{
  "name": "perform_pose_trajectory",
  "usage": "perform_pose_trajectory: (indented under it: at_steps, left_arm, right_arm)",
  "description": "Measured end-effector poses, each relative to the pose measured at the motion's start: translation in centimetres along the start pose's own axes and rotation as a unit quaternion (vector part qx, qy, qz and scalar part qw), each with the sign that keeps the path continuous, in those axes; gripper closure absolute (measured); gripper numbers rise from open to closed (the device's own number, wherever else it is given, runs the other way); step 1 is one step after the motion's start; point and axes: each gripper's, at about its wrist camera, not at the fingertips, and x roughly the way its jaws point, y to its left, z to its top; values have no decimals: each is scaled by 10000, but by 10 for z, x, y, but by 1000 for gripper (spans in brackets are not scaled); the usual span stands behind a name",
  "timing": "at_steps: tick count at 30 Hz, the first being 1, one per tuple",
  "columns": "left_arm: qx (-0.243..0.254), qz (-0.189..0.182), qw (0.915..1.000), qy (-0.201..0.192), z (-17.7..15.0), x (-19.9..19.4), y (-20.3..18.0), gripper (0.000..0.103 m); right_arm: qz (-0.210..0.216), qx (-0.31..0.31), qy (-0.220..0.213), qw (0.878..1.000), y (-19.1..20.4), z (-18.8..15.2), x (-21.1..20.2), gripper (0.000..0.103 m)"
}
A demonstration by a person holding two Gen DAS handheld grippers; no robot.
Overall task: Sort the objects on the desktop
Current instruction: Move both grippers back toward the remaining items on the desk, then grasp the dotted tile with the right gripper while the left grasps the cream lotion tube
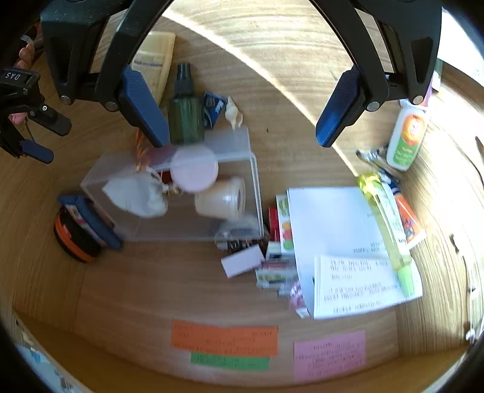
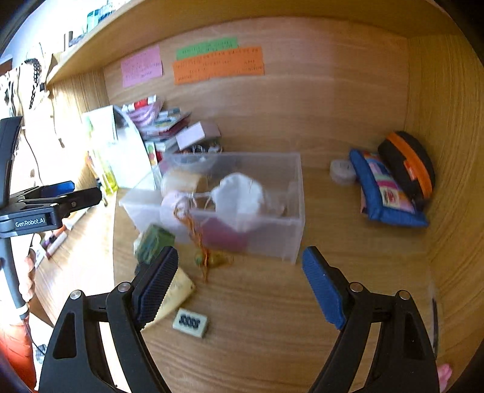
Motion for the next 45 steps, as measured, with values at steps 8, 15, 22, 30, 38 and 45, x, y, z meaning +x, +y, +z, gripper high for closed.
perform_pose_trajectory:
  at_steps: [8, 15, 22, 30, 38, 45]
  left_arm:
    - [70, -21, 9993, 375, -34, 16, -10, 4]
    - [18, -198, 9980, 602, -55, 19, -14, 4]
    - [238, -375, 9970, 633, -70, 14, -28, 4]
    - [495, -653, 9942, 698, -74, 15, -53, 4]
    - [715, -1225, 9877, 658, -66, 12, -83, 19]
    - [817, -1210, 9837, 1053, -62, 37, -99, 37]
  right_arm:
    - [11, -214, 499, 9985, 12, -36, 20, 21]
    - [297, -289, 855, 9955, 24, -58, 41, 23]
    - [401, -399, 945, 9939, 34, -61, 51, 50]
    - [308, -578, 889, 9939, 40, -60, 51, 70]
    - [263, -246, 717, 9968, 8, -62, 29, 70]
    - [187, 54, 448, 9988, -28, -57, 4, 70]
